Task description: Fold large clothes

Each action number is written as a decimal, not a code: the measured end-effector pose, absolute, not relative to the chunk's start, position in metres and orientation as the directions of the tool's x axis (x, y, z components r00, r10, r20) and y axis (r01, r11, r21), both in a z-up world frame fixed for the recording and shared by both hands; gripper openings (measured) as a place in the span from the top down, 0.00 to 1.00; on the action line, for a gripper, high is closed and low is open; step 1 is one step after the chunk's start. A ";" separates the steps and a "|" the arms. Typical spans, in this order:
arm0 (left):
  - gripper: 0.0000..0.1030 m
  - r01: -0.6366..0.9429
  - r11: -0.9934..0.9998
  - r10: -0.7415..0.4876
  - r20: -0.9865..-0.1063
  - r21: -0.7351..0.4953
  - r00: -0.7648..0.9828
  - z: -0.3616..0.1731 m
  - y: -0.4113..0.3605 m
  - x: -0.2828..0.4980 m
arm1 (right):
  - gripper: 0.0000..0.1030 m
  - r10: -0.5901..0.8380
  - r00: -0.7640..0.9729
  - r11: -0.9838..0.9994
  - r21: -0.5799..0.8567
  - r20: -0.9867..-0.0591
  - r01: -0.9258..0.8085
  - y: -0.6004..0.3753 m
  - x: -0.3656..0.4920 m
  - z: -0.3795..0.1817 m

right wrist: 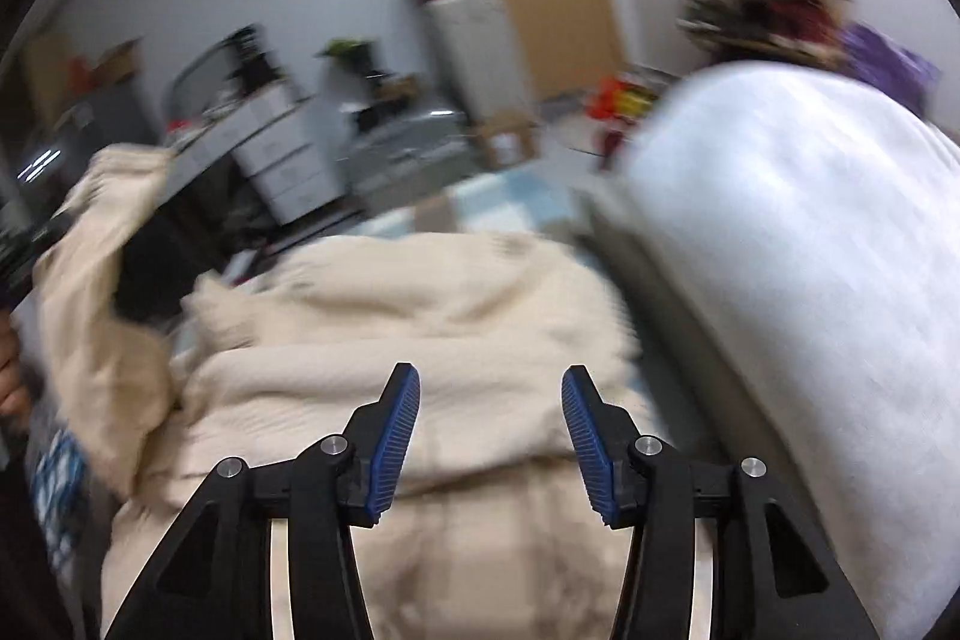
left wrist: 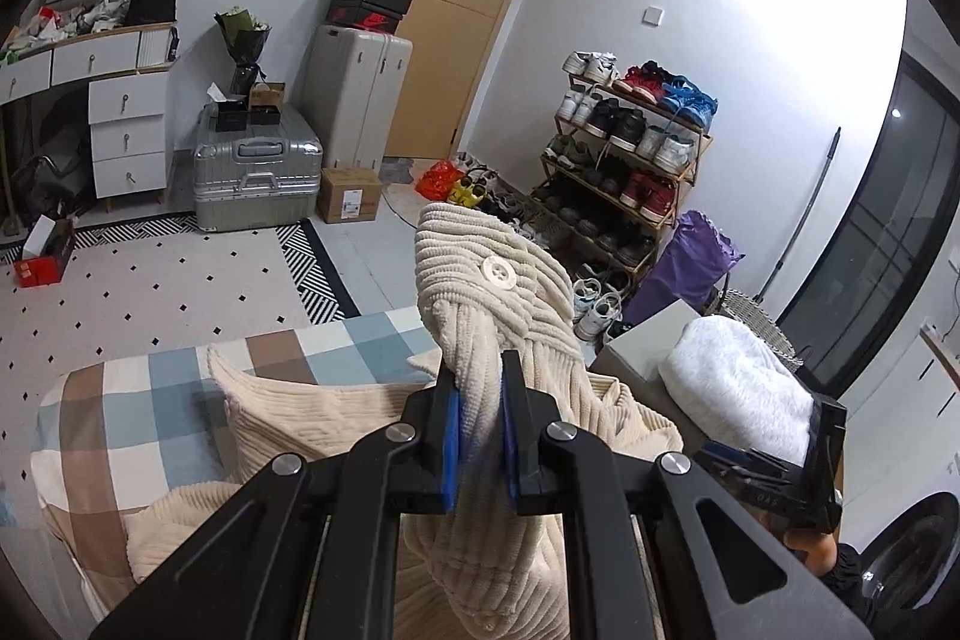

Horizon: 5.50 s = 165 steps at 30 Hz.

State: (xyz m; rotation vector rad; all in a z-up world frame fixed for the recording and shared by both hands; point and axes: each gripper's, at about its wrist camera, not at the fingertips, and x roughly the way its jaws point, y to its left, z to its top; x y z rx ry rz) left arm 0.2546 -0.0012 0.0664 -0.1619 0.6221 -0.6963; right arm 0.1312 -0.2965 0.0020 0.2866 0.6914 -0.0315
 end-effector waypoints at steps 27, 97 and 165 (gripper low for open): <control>0.94 0.620 0.737 -0.651 -0.527 -0.269 0.546 0.057 -0.030 0.252 | 0.66 -0.045 0.739 0.901 0.292 -0.672 0.321 -0.355 0.207 -0.017; 0.80 -0.084 0.953 -0.196 -0.806 -0.290 0.558 -0.076 0.134 0.134 | 0.91 0.526 0.666 0.832 0.482 -0.529 -0.274 -0.223 0.175 0.040; 0.82 -0.216 0.964 0.011 -0.788 -0.155 0.616 -0.061 0.153 0.162 | 0.78 0.397 0.466 0.891 0.453 -0.791 0.009 -0.237 0.202 -0.081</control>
